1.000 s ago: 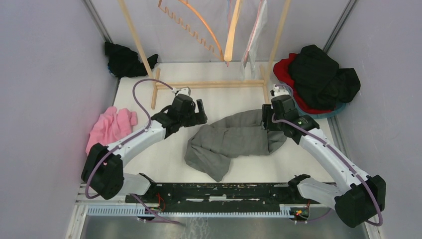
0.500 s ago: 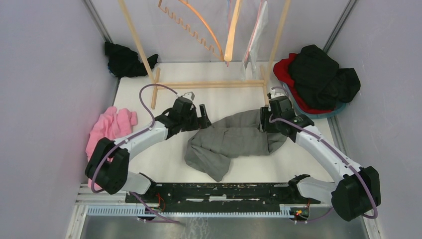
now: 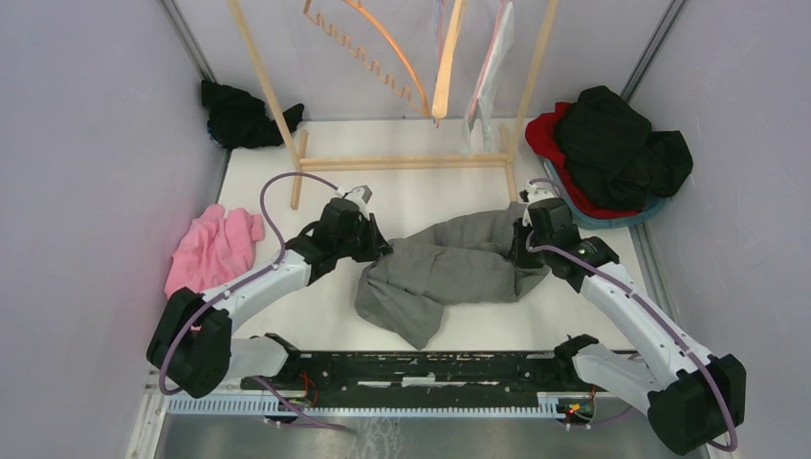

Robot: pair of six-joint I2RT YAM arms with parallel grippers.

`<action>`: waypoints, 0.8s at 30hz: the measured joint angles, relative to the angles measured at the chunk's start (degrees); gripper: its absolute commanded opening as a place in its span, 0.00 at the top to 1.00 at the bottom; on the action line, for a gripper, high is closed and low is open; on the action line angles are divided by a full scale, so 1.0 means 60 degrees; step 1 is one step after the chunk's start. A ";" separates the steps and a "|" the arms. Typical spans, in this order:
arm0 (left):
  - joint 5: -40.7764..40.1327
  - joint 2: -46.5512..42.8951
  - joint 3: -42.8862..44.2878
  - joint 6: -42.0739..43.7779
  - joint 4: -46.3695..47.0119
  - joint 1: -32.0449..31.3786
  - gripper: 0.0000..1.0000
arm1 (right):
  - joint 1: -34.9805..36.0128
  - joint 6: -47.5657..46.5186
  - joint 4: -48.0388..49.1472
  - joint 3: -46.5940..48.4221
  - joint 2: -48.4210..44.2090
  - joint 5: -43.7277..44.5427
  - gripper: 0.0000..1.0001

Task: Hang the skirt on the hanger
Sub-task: Flatten out the skirt at the center of the board.

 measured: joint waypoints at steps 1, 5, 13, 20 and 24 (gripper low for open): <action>0.0036 -0.0044 -0.0047 0.0011 0.0029 0.0000 0.97 | 0.0000 -0.0007 -0.0058 0.0000 -0.0098 -0.0007 0.90; 0.0259 -0.0331 -0.0178 0.0011 0.0047 -0.0004 0.97 | 0.0000 -0.0044 -0.0324 0.0000 -0.0328 -0.0062 0.97; 0.0736 -0.1279 -0.0204 0.0000 0.0029 -0.0011 0.97 | 0.0000 -0.0120 -0.0736 0.0000 -0.0656 -0.0055 0.99; 0.0929 -0.2637 -0.0040 -0.0004 -0.0353 -0.0029 0.97 | 0.0000 -0.0087 -0.0718 0.0026 -0.0568 -0.0055 0.99; 0.0652 -0.3384 0.0186 -0.0004 -0.0557 -0.0029 0.97 | 0.0000 0.0000 -0.0725 0.0557 -0.0069 -0.0073 0.99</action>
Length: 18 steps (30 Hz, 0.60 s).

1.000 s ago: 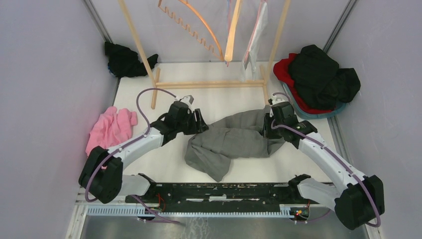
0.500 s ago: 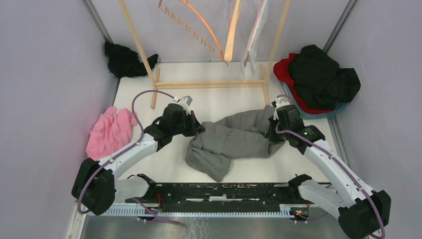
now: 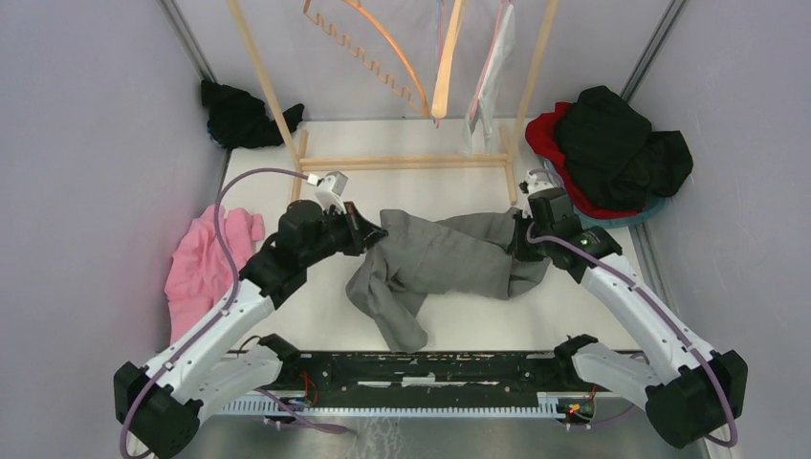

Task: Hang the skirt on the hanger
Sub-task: Flatten out the skirt at the center of the board.

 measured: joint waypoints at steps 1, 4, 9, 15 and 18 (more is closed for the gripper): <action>-0.0135 -0.0135 0.0087 0.0000 -0.0029 0.0000 0.97 | 0.0000 0.0011 -0.0026 0.0291 0.0186 -0.0029 0.99; -0.0455 -0.0270 0.0459 0.0000 -0.0058 0.0000 0.97 | 0.0000 0.0040 0.0000 0.1355 0.0732 -0.0138 0.99; -0.1184 -0.0011 0.1716 0.0051 -0.0452 0.0011 0.97 | 0.0000 0.0026 0.0000 0.3588 0.1909 -0.0284 0.99; -0.1650 0.1402 0.4080 0.0441 -0.0361 0.0517 0.97 | 0.0000 -0.0142 0.0120 0.7031 0.4313 -0.0200 0.99; -0.1647 0.2098 0.4841 0.0648 -0.0011 0.1115 0.97 | 0.0000 -0.0229 0.0255 0.8440 0.5388 -0.0073 0.99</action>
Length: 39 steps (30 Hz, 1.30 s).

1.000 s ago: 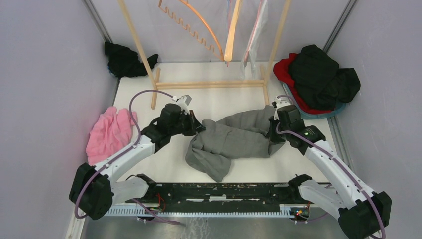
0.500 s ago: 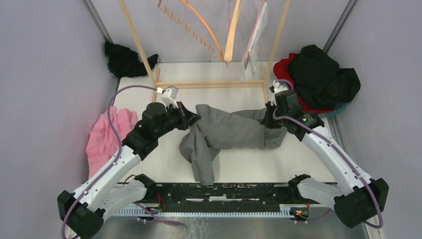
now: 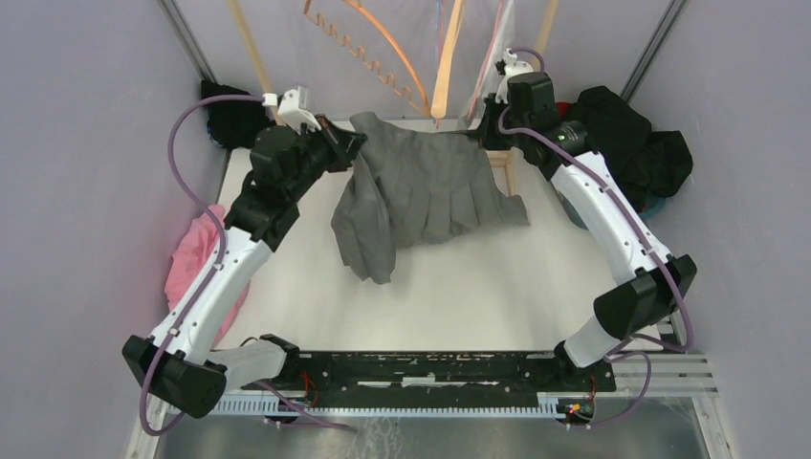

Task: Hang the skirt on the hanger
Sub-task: Flatten out the skirt at the center of the board.

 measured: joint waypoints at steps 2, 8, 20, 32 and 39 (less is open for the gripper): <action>0.0004 0.0255 0.0131 0.0120 0.0433 0.0393 0.97 | 0.0000 -0.0040 0.0186 0.0412 0.0313 0.0106 0.99; 0.0022 -0.0452 -0.1439 0.0284 0.2685 0.0718 0.96 | 0.0000 -0.0200 0.1545 -0.0696 -0.0244 0.0390 0.99; 0.1381 -0.5242 -1.0123 -0.1158 0.6339 0.0532 0.67 | 0.0280 0.0299 0.3854 -0.8404 -0.3595 -0.0506 0.99; 0.1228 -0.7996 -0.9592 -0.2033 0.1985 0.0448 0.51 | 0.1392 0.1381 0.2641 -1.0575 -0.6069 -0.0605 0.82; 0.1246 -0.4360 -0.8819 -0.2014 0.0448 0.0321 0.49 | 0.1676 0.1206 0.1501 -1.0222 -0.6160 0.0160 0.69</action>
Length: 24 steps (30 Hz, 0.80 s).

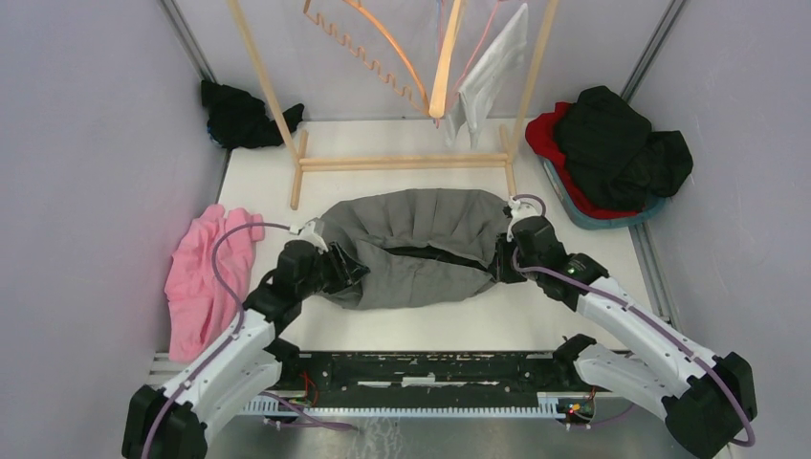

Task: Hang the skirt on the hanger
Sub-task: Flatten out the skirt at the center of the board.

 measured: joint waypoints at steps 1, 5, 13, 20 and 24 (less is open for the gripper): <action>-0.0018 0.0517 0.0222 0.0004 -0.0219 -0.0091 0.49 | 0.0011 -0.0084 -0.0073 0.0127 0.0106 0.0131 0.67; -0.0189 0.1246 0.0976 0.0018 -0.0801 -0.0535 0.48 | 0.0073 -0.0455 -0.0098 0.0652 0.0667 0.0572 0.61; -0.0936 0.1548 0.2175 0.0095 -0.1242 -0.1537 0.47 | 0.0492 -0.1191 0.0018 0.1279 0.1621 0.1067 0.56; -0.2146 0.2911 0.3187 0.0255 -0.2295 -0.2346 0.41 | 0.0743 -0.1810 0.0047 0.1840 0.1840 0.1490 0.55; -0.3020 0.3945 0.4051 0.0339 -0.2969 -0.2382 0.27 | 0.0743 -0.2171 0.0055 0.2175 0.2120 0.1661 0.55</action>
